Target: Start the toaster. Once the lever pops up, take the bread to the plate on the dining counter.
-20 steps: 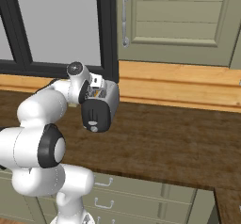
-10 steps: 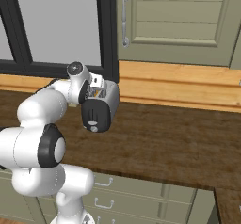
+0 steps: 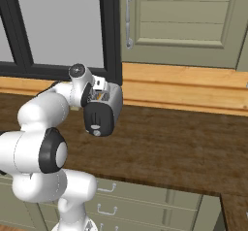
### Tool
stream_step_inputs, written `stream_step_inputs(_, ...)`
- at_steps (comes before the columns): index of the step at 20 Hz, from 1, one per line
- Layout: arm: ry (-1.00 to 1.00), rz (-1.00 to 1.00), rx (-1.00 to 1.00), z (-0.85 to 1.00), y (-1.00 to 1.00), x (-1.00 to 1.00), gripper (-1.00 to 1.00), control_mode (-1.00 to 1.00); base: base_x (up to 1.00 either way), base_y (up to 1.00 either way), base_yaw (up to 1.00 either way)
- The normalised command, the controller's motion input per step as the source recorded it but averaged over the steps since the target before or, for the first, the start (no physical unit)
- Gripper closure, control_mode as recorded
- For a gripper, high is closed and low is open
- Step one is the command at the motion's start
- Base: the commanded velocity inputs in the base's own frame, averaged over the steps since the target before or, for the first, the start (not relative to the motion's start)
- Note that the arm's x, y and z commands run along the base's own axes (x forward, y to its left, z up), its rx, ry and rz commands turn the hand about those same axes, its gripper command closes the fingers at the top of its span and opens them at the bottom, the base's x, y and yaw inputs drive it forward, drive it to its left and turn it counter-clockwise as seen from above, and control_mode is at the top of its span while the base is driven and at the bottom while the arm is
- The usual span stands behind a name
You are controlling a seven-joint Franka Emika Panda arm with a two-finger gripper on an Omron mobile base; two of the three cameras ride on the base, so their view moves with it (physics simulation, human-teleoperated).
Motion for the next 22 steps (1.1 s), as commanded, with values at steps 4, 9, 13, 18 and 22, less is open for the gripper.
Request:
stream_step_inputs(4, 0.00, 0.00, 0.00, 0.00, 0.00, 0.00, -1.00, -1.00, 0.00, 0.00, 0.00)
stream_step_inputs(9, 0.00, 0.00, 0.00, 0.00, 0.00, 0.00, -1.00, -1.00, 0.00, 0.00, 0.00)
stream_step_inputs(13, 0.00, 0.00, 0.00, 0.00, 0.00, 0.00, -1.00, -1.00, 0.00, 0.00, 0.00)
stream_step_inputs(18, 0.00, 0.00, 0.00, 0.00, 0.00, 0.00, -1.00, -1.00, 0.00, 0.00, 0.00)
stream_step_inputs(22, 0.00, 0.00, 0.00, 0.00, 0.00, 0.00, -1.00, -1.00, 0.00, 0.00, 0.00)
